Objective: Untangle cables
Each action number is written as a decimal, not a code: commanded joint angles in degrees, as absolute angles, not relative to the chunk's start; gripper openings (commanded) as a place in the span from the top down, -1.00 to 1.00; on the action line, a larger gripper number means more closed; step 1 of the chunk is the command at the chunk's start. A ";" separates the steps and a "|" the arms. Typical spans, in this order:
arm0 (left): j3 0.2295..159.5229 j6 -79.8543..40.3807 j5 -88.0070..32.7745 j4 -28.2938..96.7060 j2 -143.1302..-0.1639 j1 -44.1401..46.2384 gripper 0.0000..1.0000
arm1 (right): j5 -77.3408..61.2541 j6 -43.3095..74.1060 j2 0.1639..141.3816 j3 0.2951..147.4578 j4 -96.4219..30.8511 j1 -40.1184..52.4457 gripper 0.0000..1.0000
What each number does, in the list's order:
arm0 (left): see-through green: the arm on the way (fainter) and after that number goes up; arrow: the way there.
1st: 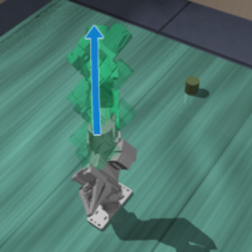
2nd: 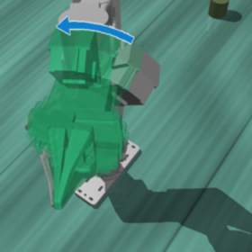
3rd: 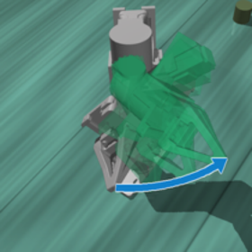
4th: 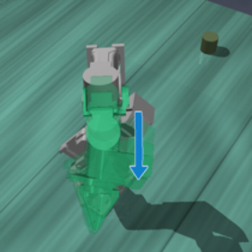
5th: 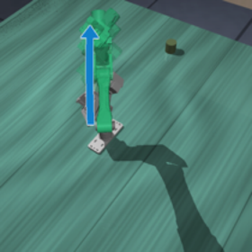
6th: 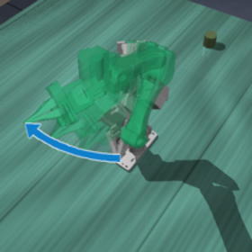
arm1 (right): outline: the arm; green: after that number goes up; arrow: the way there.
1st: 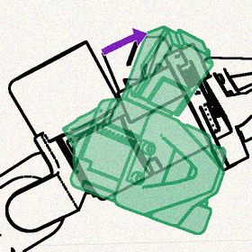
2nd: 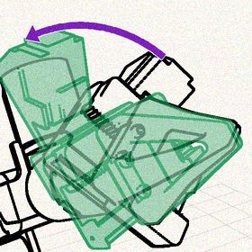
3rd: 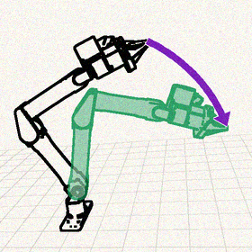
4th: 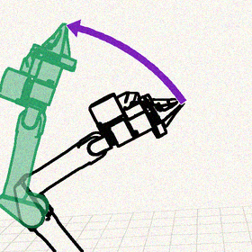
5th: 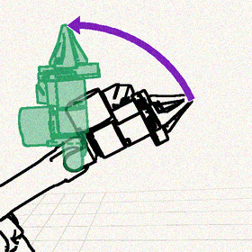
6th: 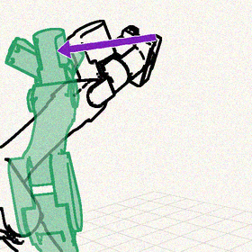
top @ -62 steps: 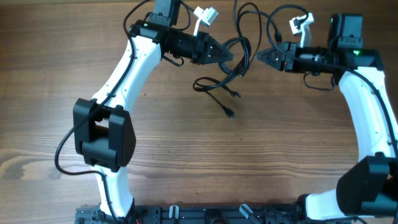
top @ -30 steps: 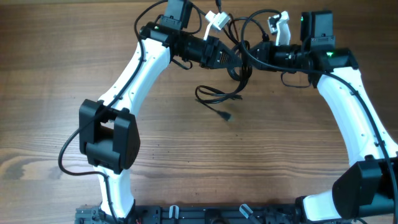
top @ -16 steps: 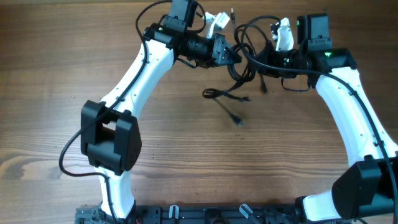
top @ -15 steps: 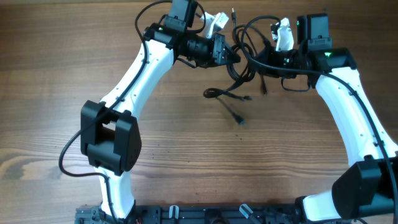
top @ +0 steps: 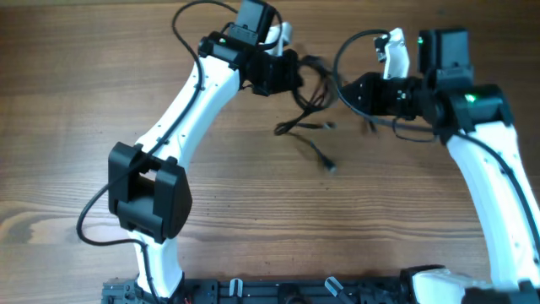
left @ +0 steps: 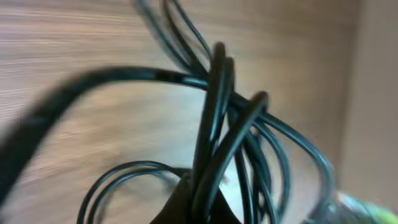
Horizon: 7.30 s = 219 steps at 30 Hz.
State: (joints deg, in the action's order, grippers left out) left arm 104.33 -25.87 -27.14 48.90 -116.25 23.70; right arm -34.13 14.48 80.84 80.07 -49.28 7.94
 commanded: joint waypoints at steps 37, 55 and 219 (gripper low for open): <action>105.01 -12.19 -55.44 39.42 -116.57 23.77 0.92 | -21.98 9.43 90.11 81.32 -34.96 7.75 0.42; 105.01 -17.67 -40.93 42.00 -116.57 23.79 0.92 | -24.56 7.68 90.76 81.34 -42.41 7.79 0.91; 99.26 -25.54 -12.58 51.88 -113.71 20.99 0.10 | -2.66 21.17 89.06 81.03 -52.77 0.78 -0.33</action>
State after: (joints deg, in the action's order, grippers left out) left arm 100.29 -23.16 -12.93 51.83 -110.15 18.35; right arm -3.95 21.15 88.47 80.20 -52.47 0.91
